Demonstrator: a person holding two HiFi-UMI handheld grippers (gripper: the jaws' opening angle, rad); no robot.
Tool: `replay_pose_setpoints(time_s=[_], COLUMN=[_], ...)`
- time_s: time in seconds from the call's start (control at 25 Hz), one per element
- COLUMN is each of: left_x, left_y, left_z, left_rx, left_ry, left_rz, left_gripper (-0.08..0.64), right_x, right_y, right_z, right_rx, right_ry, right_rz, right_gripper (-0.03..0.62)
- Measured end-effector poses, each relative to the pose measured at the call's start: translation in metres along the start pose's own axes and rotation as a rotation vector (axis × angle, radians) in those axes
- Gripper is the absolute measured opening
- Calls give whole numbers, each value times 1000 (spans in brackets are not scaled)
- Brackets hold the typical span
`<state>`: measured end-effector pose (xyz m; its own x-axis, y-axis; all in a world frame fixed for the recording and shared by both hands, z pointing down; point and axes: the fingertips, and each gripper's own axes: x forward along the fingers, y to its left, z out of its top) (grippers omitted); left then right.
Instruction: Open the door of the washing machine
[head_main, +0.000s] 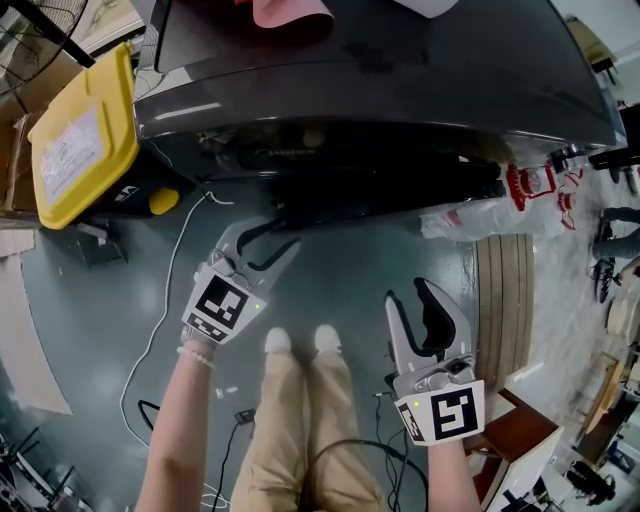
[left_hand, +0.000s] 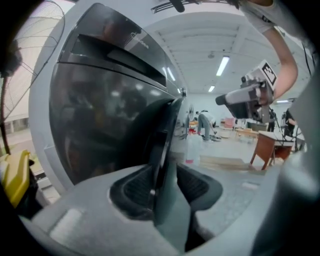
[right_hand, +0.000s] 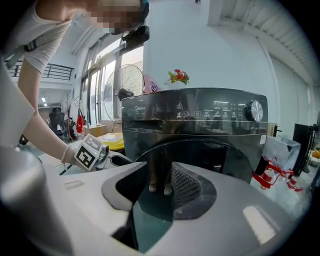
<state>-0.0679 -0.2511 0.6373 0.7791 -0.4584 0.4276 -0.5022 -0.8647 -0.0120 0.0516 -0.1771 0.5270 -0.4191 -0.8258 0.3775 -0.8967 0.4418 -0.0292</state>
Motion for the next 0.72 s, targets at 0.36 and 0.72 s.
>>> replay_pose_setpoints(time_s=[0.36, 0.72], left_x=[0, -1], left_y=[-1, -5], left_z=[-1, -1], left_rx=[6, 2], left_ry=[16, 33], left_rz=[15, 43], left_gripper=[75, 72], right_x=[4, 0], right_y=[7, 11], right_z=[-1, -5], right_rx=[4, 12], right_ry=[2, 8], right_rz=[18, 28], right_gripper=[137, 138])
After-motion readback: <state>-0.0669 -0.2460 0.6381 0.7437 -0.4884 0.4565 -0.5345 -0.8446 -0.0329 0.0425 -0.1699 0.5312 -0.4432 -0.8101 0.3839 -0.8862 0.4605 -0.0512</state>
